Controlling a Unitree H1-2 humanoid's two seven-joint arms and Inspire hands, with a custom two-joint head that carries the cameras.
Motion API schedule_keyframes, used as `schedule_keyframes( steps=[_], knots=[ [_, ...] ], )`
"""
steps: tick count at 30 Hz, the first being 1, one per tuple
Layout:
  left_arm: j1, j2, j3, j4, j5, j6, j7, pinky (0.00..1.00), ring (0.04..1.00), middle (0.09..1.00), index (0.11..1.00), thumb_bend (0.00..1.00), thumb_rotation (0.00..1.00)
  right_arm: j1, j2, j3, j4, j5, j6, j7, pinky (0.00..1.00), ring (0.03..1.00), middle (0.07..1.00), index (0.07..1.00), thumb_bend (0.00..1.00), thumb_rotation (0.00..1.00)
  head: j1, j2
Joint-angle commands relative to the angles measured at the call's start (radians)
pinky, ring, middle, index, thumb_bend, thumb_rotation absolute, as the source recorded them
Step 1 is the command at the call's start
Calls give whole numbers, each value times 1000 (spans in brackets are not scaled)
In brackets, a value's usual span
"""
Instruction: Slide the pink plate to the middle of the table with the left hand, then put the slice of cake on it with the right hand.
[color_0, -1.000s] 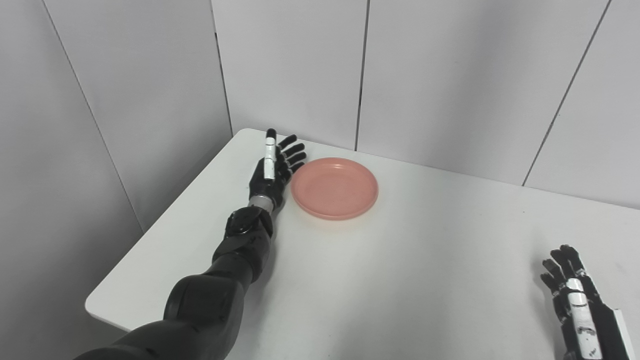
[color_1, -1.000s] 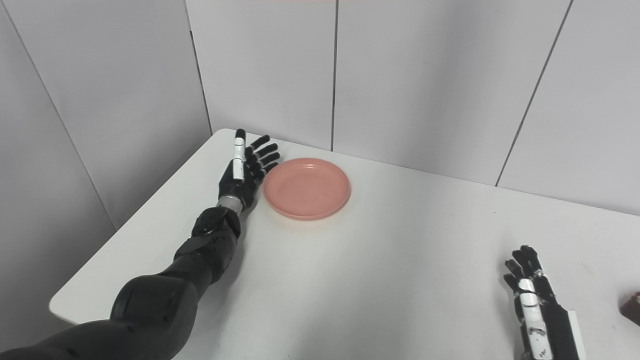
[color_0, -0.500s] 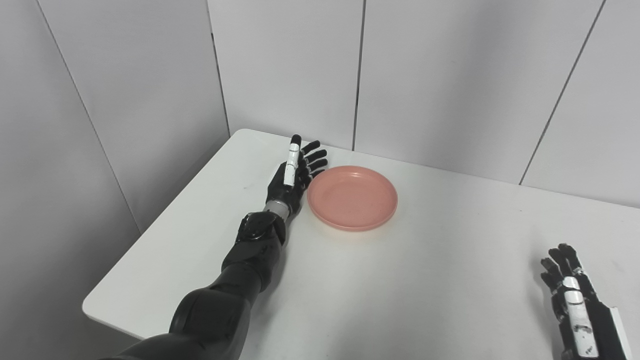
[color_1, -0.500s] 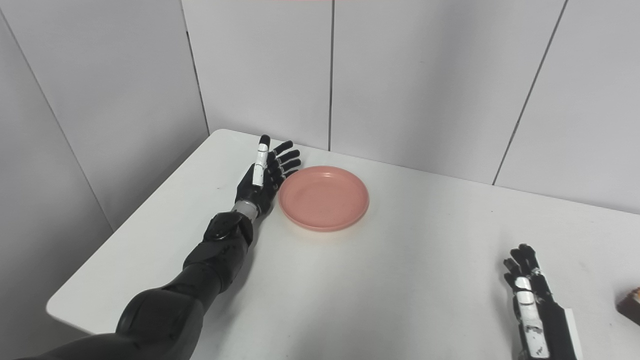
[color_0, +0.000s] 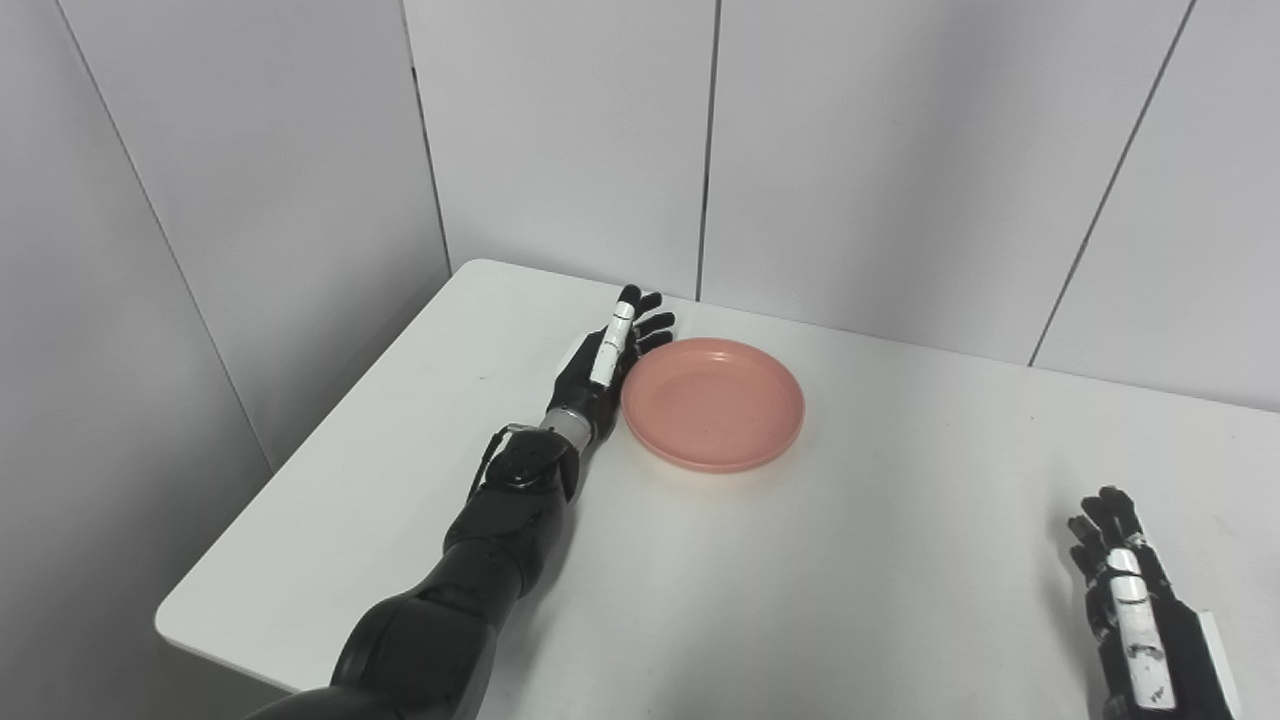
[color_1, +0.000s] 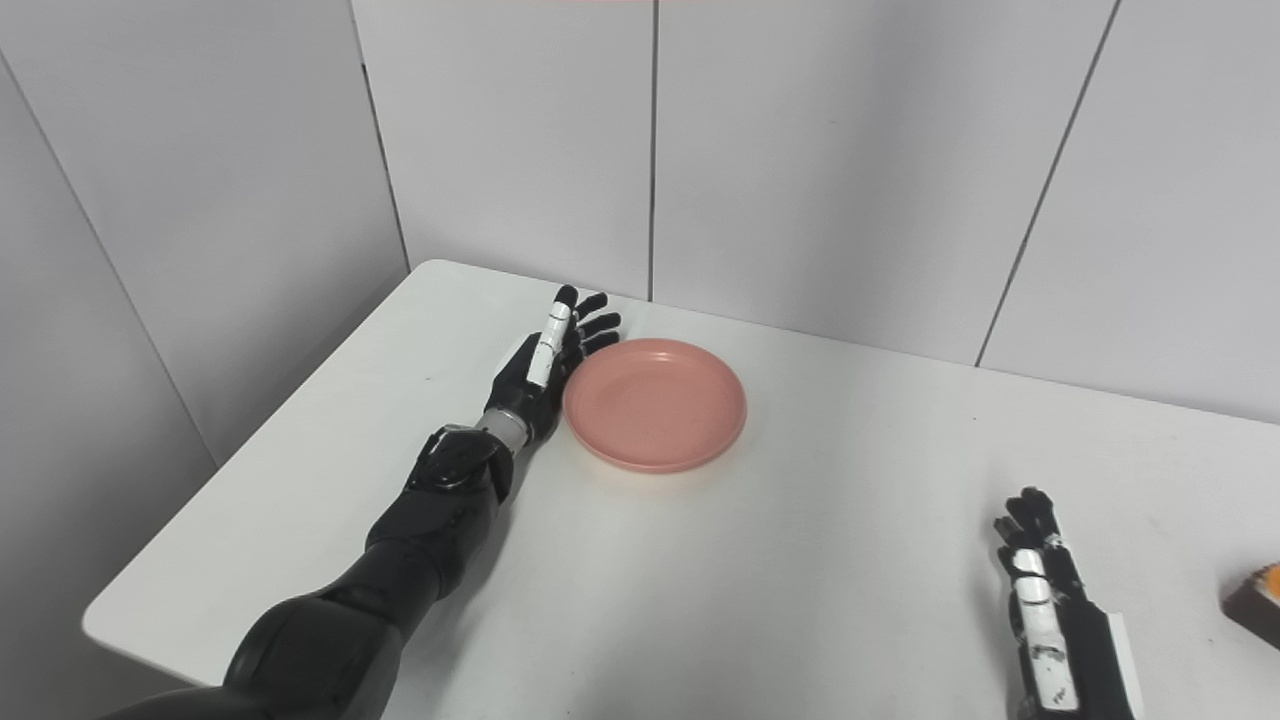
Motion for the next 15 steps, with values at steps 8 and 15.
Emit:
schedule_keyframes(
  steps=[8, 15],
  knots=[
    [5, -22, -14, -110, -14, 32, -64, 911, 900, 884, 890, 822, 1000, 7, 44, 15, -10, -2, 15, -13, 991, 954, 955, 947, 627, 821, -54, 15],
    [69, -77, -2, -273, -46, 164, -52, 901, 904, 879, 881, 794, 980, 21, 55, 23, -74, -31, 58, -41, 980, 941, 949, 945, 586, 851, -116, 34]
  ],
)
